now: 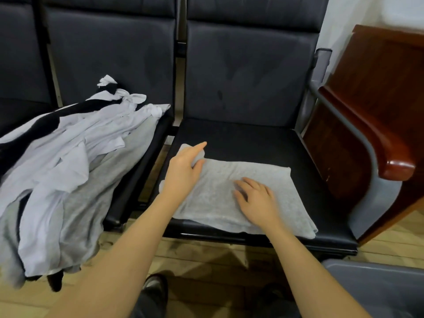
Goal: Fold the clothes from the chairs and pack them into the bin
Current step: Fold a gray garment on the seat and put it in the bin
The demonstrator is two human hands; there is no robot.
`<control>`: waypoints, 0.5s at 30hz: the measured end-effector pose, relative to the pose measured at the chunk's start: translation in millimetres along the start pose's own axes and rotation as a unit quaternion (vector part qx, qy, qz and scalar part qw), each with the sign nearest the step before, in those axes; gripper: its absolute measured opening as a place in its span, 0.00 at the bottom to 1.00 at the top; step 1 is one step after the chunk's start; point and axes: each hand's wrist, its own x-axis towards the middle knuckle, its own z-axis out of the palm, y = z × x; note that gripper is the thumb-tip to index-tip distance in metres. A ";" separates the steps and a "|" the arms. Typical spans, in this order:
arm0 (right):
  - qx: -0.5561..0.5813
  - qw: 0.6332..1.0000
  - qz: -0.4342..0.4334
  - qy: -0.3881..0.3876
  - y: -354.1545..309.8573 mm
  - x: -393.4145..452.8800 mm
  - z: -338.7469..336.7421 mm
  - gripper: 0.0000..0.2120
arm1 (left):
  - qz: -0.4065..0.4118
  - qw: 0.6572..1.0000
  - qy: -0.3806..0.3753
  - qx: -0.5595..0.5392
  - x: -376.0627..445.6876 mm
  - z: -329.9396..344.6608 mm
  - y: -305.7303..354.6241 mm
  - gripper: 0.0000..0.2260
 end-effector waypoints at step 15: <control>0.256 0.933 0.219 0.125 86.2 -28.7 -37.7 0.18 | -0.089 0.936 -0.313 -0.136 26.5 139.9 106.8 0.25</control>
